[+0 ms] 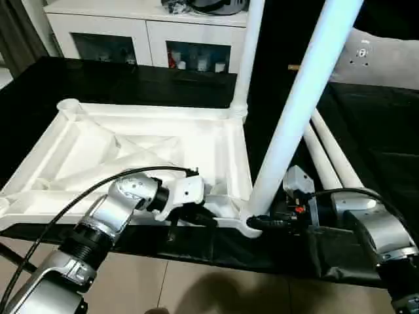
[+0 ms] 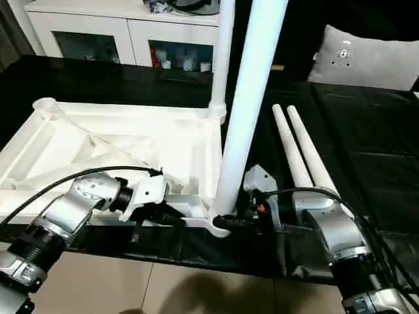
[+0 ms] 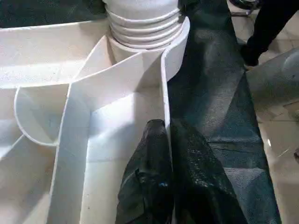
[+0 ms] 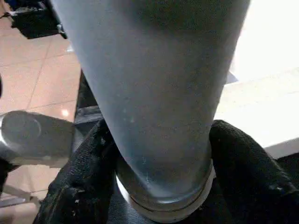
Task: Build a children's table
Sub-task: Rotate leg to tighten
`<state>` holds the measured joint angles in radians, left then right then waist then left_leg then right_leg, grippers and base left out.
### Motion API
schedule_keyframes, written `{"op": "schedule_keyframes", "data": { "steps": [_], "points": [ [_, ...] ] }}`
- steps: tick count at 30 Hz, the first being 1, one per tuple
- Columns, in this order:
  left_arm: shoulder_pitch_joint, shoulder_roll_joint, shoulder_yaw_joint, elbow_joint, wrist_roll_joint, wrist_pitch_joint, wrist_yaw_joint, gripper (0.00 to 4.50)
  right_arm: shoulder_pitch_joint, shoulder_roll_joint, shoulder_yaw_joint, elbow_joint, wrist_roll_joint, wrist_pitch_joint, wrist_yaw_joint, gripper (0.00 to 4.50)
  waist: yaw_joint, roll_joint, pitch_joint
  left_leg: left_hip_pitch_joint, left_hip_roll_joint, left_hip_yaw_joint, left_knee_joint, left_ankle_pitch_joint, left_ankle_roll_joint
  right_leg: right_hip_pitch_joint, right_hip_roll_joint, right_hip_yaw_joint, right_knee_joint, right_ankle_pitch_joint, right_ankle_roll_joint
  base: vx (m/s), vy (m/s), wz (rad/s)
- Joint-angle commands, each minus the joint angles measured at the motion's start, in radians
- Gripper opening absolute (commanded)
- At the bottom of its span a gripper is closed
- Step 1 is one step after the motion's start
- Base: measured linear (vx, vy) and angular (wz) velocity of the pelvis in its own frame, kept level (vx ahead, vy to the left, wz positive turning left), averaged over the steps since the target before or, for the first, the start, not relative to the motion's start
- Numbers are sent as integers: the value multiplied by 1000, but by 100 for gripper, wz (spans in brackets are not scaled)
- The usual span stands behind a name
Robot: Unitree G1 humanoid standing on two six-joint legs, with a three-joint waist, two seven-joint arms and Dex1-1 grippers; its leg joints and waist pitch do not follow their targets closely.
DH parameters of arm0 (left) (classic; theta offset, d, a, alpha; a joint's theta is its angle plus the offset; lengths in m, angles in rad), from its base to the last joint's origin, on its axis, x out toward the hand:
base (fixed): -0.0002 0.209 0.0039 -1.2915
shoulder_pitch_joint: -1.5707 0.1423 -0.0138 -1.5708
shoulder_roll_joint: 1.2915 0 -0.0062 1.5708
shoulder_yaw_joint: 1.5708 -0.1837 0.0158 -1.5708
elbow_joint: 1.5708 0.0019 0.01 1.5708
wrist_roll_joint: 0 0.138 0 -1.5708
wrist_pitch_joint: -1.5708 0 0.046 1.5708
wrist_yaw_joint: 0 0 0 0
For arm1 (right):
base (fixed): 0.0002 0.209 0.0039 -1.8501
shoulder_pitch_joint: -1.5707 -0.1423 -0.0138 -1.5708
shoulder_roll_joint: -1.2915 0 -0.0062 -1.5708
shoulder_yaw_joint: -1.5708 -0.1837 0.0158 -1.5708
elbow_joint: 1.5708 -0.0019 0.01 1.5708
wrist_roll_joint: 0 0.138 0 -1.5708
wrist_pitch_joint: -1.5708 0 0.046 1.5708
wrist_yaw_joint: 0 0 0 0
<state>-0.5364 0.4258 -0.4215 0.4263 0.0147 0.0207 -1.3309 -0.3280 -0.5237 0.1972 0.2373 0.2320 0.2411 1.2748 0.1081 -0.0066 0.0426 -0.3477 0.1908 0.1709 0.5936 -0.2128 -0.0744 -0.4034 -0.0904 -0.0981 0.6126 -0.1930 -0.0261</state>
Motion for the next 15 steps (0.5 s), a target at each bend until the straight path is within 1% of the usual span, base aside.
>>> {"op": "schedule_keyframes", "data": {
  "steps": [1,5,6,7,8,9,10,11,12,13,14,15],
  "points": [
    [7,0,-42,-3,12,-7,-37,0,12,-1,4,-18,12,22,13,270,-1,-8,-59,-4,43,-5,-64,-86,80,65,-64,58,-64,-123,-218,0,0,0],
    [20,-20,-21,-22,-7,27,6,0,30,22,-6,-50,54,72,-15,261,2,-6,-60,-4,44,-5,-64,-83,73,65,-64,59,-63,-122,-213,0,0,0],
    [23,-35,-8,-35,-17,76,33,0,26,52,-24,-53,70,106,-63,261,0,-6,-60,-5,44,-6,-64,-78,72,65,-63,58,-62,-113,-216,0,0,0],
    [25,-40,-3,-41,-21,95,43,0,24,65,-31,-54,73,119,-86,261,-2,-6,-59,-4,44,-6,-65,-81,70,64,-63,58,-63,-116,-218,0,0,0],
    [27,-59,10,-56,-26,144,76,0,19,104,-42,-55,59,149,-169,261,-3,-5,-58,-4,44,-6,-66,-86,63,63,-63,58,-64,-127,-217,0,0,0],
    [27,-59,10,-56,-26,144,76,0,19,104,-42,-55,59,149,-169,261,-5,-7,-55,-5,40,-7,-68,-105,53,63,-64,57,-70,-175,-206,0,0,0],
    [27,-73,17,-62,-23,174,104,0,13,123,-48,-48,45,162,-214,260,-10,-7,-54,-4,38,-7,-69,-123,39,64,-66,56,-78,-235,-183,0,0,0],
    [19,-124,41,-62,-16,229,196,0,-12,184,-74,-5,7,174,-355,258,-13,-4,-53,-3,39,-8,-71,-127,29,63,-66,57,-78,-252,-178,0,0,0],
    [13,-151,52,-57,-11,247,244,0,-22,207,-81,12,-12,174,-412,256,-23,-5,-51,-4,38,-8,-72,-144,12,58,-64,55,-83,-296,-167,0,0,0],
    [5,-176,61,-48,-3,256,292,0,-28,225,-85,21,-30,174,-457,256,-28,-8,-51,-8,35,-12,-74,-155,1,65,-64,51,-89,-348,-141,0,0,0],
    [-3,-202,71,-37,4,268,340,0,-33,244,-91,27,-42,184,-500,256,-29,-7,-52,-6,34,-12,-74,-155,-1,64,-64,51,-91,-358,-132,0,0,0],
    [-8,-222,78,-29,6,279,373,0,-37,259,-99,31,-47,197,-533,256,-35,-6,-51,-4,33,-10,-73,-159,3,59,-62,54,-95,-355,-128,0,0,0]
  ]
}}
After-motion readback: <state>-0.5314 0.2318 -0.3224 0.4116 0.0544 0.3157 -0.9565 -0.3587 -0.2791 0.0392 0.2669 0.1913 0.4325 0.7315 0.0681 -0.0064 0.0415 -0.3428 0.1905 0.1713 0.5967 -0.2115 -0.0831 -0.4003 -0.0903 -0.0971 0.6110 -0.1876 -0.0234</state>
